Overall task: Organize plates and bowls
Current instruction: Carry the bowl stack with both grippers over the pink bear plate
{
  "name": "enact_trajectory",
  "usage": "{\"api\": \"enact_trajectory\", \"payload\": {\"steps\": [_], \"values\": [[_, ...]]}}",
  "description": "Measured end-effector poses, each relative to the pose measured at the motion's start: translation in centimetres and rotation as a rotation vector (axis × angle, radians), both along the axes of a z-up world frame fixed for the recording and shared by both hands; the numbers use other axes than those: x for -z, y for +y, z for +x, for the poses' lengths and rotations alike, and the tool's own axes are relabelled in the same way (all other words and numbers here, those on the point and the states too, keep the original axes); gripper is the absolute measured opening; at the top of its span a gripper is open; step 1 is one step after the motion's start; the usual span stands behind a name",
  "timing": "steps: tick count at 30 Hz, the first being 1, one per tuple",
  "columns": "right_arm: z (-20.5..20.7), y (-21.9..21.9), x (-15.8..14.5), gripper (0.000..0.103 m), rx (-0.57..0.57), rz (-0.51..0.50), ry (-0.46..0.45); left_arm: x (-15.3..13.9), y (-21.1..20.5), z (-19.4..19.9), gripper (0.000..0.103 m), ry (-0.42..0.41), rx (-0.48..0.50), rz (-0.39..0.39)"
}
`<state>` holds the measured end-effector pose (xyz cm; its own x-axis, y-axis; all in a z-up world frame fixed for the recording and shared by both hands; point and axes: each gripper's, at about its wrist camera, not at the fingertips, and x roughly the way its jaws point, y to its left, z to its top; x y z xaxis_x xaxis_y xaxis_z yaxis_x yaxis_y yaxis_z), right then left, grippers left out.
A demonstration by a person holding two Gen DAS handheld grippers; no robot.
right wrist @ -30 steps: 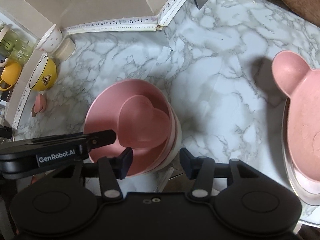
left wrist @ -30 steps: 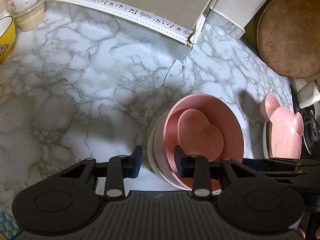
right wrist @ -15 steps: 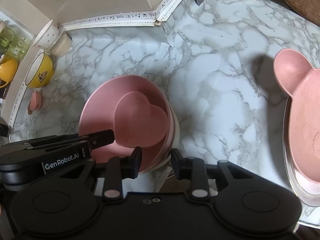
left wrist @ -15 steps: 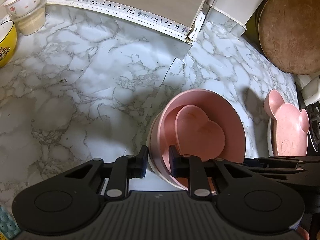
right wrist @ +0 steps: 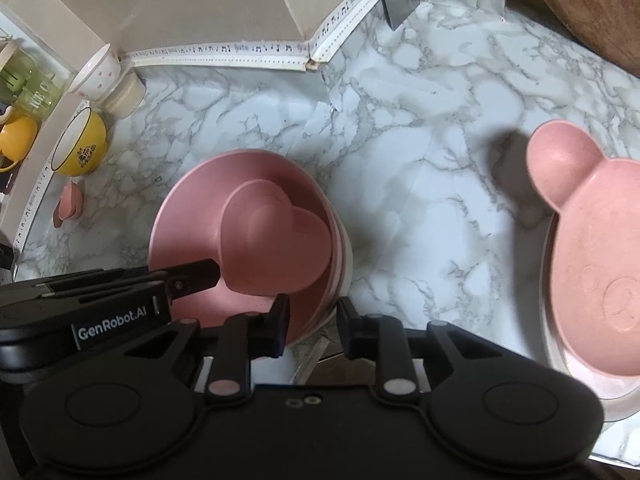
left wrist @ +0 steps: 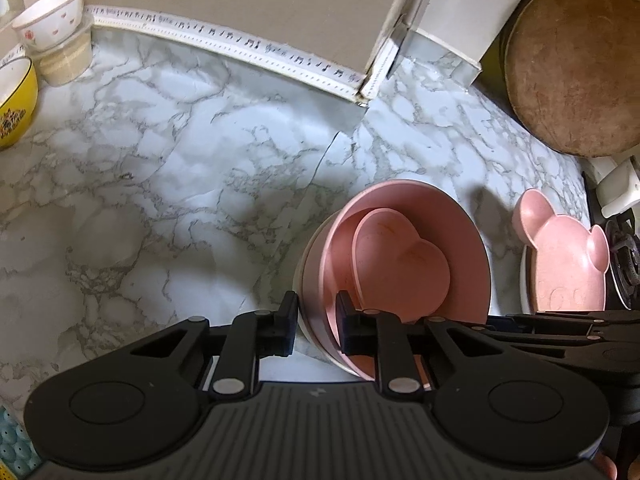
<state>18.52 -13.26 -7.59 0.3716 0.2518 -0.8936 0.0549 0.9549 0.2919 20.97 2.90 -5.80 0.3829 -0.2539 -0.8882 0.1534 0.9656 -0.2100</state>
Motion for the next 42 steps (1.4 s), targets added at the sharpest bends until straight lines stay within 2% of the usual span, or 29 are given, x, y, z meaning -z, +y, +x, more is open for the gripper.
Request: {"api": "enact_trajectory", "payload": {"steps": [11, 24, 33, 42], "values": [[-1.6, -3.5, -2.6, 0.025, 0.046, -0.003, -0.044, -2.8, -3.8, -0.7, 0.019, -0.039, 0.045, -0.001], [-4.9, -10.7, -4.3, 0.025, 0.143, -0.019, -0.082, -4.8, -11.5, -1.3, 0.019, -0.072, 0.145, -0.021], [-7.5, -16.9, -4.2, 0.025, 0.229, -0.040, -0.083, -4.8, -18.4, -2.0, 0.019, -0.080, 0.233, -0.039], [-8.7, -21.8, -2.8, 0.025, 0.289, -0.055, -0.052, -3.0, -24.0, -2.2, 0.019, -0.057, 0.304, -0.036]]}}
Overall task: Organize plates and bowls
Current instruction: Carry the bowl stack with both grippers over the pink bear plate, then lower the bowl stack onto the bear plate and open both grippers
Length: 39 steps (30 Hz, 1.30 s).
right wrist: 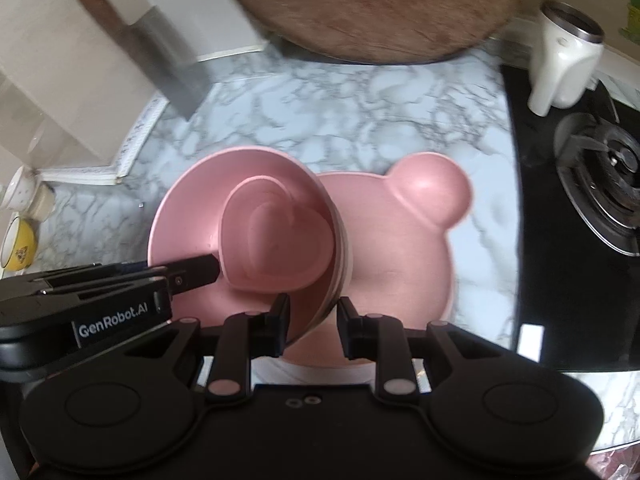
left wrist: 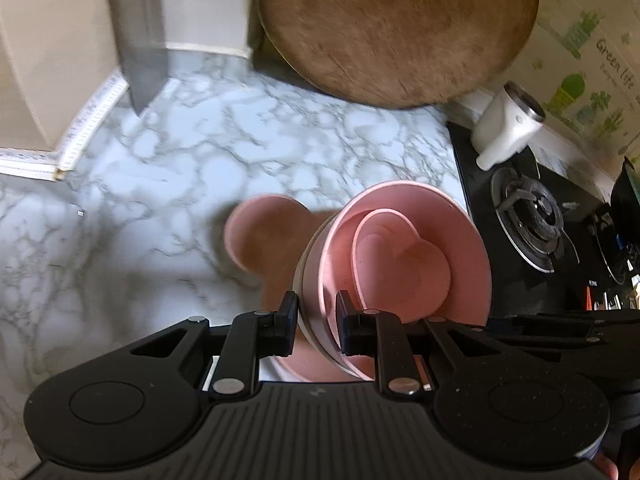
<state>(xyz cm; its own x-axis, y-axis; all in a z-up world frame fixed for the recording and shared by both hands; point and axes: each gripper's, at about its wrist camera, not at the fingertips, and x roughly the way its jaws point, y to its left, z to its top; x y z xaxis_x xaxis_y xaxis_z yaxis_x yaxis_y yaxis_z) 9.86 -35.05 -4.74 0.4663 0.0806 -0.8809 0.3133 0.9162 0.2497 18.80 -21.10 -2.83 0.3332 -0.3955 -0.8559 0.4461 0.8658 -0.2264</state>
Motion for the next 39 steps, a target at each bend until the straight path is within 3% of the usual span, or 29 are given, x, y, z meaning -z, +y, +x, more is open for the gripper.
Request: {"api": "enact_trajectory", "payload": {"steps": [13, 27, 39], "values": [[0.1, -2.4, 2.4, 0.026, 0.001, 0.006, 0.050, 3.1, -3.1, 0.2, 0.019, 0.050, 0.015, 0.024], [0.2, -2.8, 2.5, 0.028, -0.012, 0.047, 0.057, 3.0, -3.3, 0.1, 0.019, 0.044, 0.012, 0.025], [-0.5, -3.6, 1.6, 0.033, -0.021, 0.047, 0.011, 2.5, -2.6, -0.4, 0.019, 0.032, -0.010, -0.006]]}}
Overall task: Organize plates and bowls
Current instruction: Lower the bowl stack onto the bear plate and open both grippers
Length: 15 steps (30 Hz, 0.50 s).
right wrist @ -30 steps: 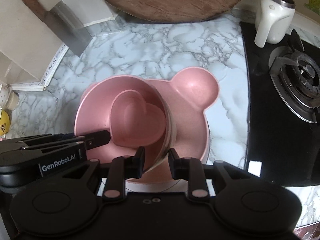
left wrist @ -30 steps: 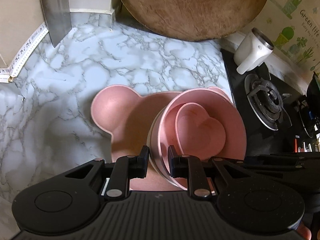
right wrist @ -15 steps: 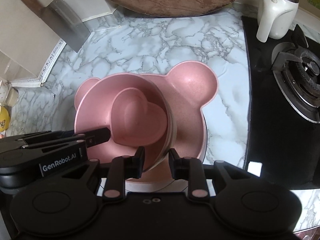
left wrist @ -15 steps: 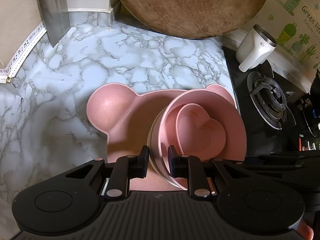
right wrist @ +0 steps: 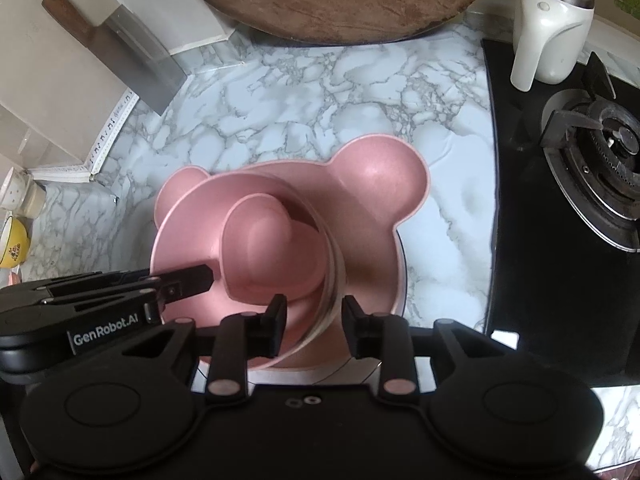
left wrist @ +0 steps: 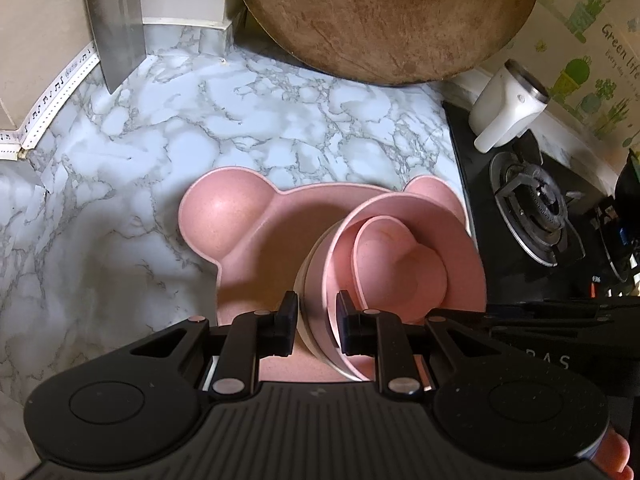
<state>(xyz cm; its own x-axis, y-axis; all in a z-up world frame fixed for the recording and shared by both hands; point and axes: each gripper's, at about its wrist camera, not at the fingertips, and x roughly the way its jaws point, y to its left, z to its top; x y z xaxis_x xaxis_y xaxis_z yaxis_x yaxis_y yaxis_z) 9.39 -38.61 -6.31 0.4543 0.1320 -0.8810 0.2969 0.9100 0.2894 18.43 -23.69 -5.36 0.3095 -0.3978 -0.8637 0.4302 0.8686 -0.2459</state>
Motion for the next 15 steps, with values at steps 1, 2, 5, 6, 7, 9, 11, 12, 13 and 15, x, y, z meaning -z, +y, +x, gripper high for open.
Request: {"api": "enact_trajectory", "payload": {"steps": [1, 2, 5, 6, 7, 9, 11, 12, 13, 15], "values": [[-0.1, -0.1, -0.1, 0.033, -0.003, 0.001, -0.005, -0.1, 0.1, 0.0, 0.020, 0.001, -0.006, -0.003], [-0.3, -0.1, -0.3, 0.033, -0.008, 0.000, -0.014, -0.2, 0.2, 0.0, 0.020, -0.001, -0.010, -0.006], [-0.8, 0.0, -1.0, 0.034, -0.030, -0.023, -0.043, -0.8, 0.3, -0.5, 0.020, -0.026, -0.018, -0.005], [-1.0, 0.0, -1.1, 0.035, -0.037, -0.023, -0.050, -1.0, 0.3, -0.8, 0.020, -0.032, -0.017, -0.009], [-1.1, 0.0, -1.3, 0.035, -0.046, -0.022, -0.056, -1.2, 0.4, -1.0, 0.020, -0.037, -0.015, -0.019], [-1.4, 0.1, -1.7, 0.035, -0.061, -0.030, -0.072, -1.7, 0.6, -1.6, 0.020, -0.051, -0.014, -0.042], [-1.8, 0.3, -2.1, 0.036, -0.078, -0.041, -0.096, -2.2, 0.7, -2.3, 0.020, -0.081, -0.015, -0.046], [-2.0, 0.4, -2.2, 0.037, -0.086, -0.047, -0.107, -2.4, 0.8, -2.5, 0.023, -0.095, -0.018, -0.045], [-2.3, 0.4, -2.4, 0.038, -0.093, -0.052, -0.121, -2.6, 0.9, -2.9, 0.029, -0.112, -0.022, -0.047], [-2.6, 0.6, -2.6, 0.041, -0.101, -0.064, -0.144, -3.0, 1.3, -3.4, 0.045, -0.140, -0.036, -0.060]]}}
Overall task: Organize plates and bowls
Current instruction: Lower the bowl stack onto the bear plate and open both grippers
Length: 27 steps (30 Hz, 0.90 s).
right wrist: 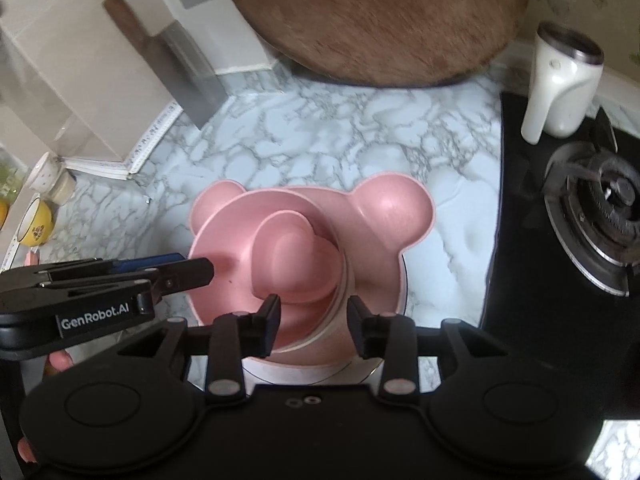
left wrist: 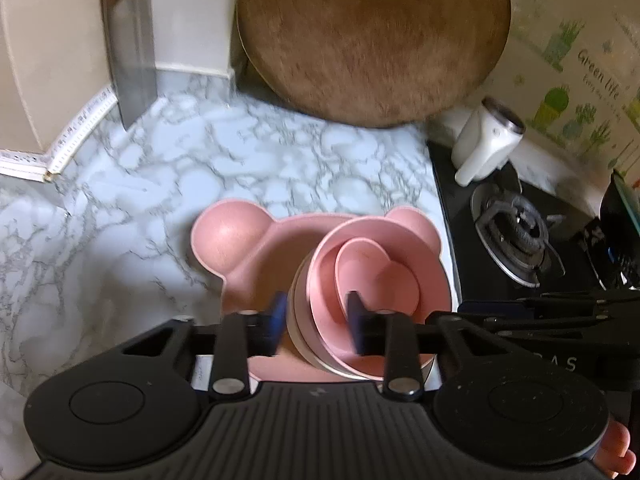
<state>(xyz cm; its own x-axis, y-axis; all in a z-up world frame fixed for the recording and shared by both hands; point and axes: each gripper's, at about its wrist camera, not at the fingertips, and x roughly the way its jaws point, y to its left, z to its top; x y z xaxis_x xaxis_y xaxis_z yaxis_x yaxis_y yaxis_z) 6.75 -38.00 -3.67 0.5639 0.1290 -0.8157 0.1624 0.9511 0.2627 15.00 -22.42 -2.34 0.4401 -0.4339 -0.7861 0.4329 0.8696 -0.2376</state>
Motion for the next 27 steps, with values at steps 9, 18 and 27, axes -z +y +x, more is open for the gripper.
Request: {"api": "enact_trajectory", "payload": {"steps": [9, 18, 27], "values": [[-2.2, 1.0, -0.4, 0.067, 0.002, -0.019, -0.094, -1.6, 1.7, -2.4, 0.069, -0.114, -0.018, -0.038], [-5.6, 3.6, -1.5, 0.091, -0.004, -0.083, -0.268, -1.7, 4.5, -4.5, 0.075, -0.184, -0.010, -0.042], [-9.3, 6.5, -2.0, 0.103, 0.007, -0.222, -0.436, -1.8, 6.8, -7.8, 0.081, -0.273, 0.028, -0.059]]}}
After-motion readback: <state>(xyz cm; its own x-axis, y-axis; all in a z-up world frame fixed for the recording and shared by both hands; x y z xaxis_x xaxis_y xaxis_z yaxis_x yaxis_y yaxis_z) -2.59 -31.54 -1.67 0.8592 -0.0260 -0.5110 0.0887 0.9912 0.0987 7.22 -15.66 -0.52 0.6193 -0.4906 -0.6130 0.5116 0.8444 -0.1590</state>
